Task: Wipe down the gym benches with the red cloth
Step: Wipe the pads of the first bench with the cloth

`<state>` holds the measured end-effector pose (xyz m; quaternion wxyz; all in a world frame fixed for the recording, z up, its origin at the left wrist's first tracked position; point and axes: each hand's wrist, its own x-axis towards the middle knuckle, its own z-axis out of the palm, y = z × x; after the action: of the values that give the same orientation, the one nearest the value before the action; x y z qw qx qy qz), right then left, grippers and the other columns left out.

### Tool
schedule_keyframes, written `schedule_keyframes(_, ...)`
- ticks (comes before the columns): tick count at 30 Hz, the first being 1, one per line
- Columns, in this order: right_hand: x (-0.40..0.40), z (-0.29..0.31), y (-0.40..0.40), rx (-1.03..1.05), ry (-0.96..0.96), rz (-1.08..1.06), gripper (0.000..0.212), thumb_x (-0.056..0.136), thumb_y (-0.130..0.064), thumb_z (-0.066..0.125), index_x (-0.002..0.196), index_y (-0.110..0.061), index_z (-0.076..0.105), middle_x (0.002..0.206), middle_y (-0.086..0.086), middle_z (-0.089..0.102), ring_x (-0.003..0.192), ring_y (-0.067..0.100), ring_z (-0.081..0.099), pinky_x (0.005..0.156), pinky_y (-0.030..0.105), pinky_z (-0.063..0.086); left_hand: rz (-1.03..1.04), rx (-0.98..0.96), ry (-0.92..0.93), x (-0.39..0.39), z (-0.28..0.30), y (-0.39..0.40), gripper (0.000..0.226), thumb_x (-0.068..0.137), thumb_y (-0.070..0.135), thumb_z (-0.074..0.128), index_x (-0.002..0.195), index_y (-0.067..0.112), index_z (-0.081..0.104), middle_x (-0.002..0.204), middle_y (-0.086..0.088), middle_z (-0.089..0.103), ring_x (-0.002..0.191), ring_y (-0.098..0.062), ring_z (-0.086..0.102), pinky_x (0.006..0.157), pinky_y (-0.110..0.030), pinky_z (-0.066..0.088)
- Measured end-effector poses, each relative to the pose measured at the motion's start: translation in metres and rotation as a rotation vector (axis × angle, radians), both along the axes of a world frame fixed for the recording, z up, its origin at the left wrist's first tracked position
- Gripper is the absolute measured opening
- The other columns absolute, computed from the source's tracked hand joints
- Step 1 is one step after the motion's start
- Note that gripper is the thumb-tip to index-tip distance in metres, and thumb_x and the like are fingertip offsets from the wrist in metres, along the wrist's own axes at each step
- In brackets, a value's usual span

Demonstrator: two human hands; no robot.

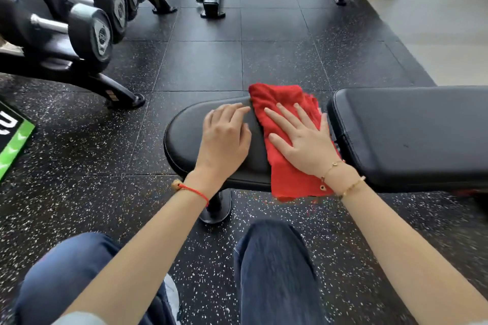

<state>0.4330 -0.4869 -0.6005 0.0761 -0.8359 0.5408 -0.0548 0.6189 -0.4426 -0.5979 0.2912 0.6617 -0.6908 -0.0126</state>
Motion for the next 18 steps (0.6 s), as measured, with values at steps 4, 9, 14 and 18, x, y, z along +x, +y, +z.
schedule_keyframes(4, 0.009, 0.005, -0.038, 0.032, -0.041, -0.096, 0.054, 0.1, -0.045, 0.033, 0.151, -0.045, 0.015, 0.162, -0.013, 0.01, 0.151, 0.018, 0.003, 0.118, 0.059, -0.001, -0.024, 0.037, -0.045, -0.025, -0.003, -0.01, 0.041, 0.094, 0.021, 0.047, 0.133, 0.014, 0.056, 0.141, -0.001, 0.054, 0.135, -0.022, 0.044, 0.116, -0.044, 0.027)
schedule_keyframes(9, 0.008, 0.0, -0.021, -0.089, -0.028, -0.036, 0.054, 0.102, -0.029, 0.033, 0.154, -0.024, 0.02, 0.162, 0.006, 0.018, 0.149, 0.021, 0.015, 0.119, 0.043, 0.012, -0.007, 0.045, -0.051, -0.042, -0.009, -0.012, 0.039, 0.095, 0.022, 0.046, 0.132, 0.015, 0.058, 0.14, -0.002, 0.055, 0.134, -0.022, 0.045, 0.116, -0.044, 0.026)
schedule_keyframes(14, -0.02, 0.004, -0.004, -0.133, 0.047, -0.025, 0.053, 0.103, -0.025, 0.029, 0.154, -0.016, 0.019, 0.161, 0.007, 0.018, 0.15, 0.02, 0.012, 0.121, 0.041, 0.009, 0.002, 0.045, -0.076, -0.045, -0.015, -0.011, 0.039, 0.097, 0.022, 0.045, 0.133, 0.015, 0.057, 0.142, -0.002, 0.054, 0.135, -0.023, 0.044, 0.116, -0.045, 0.025)
schedule_keyframes(18, -0.075, 0.016, 0.0, -0.24, 0.126, -0.17, 0.053, 0.102, -0.024, 0.028, 0.153, -0.011, 0.02, 0.16, 0.012, 0.02, 0.15, 0.023, 0.012, 0.121, 0.045, 0.01, -0.035, 0.054, -0.073, -0.064, -0.013, -0.019, 0.039, 0.098, 0.024, 0.043, 0.134, 0.016, 0.056, 0.143, -0.001, 0.052, 0.136, -0.023, 0.042, 0.117, -0.045, 0.024)
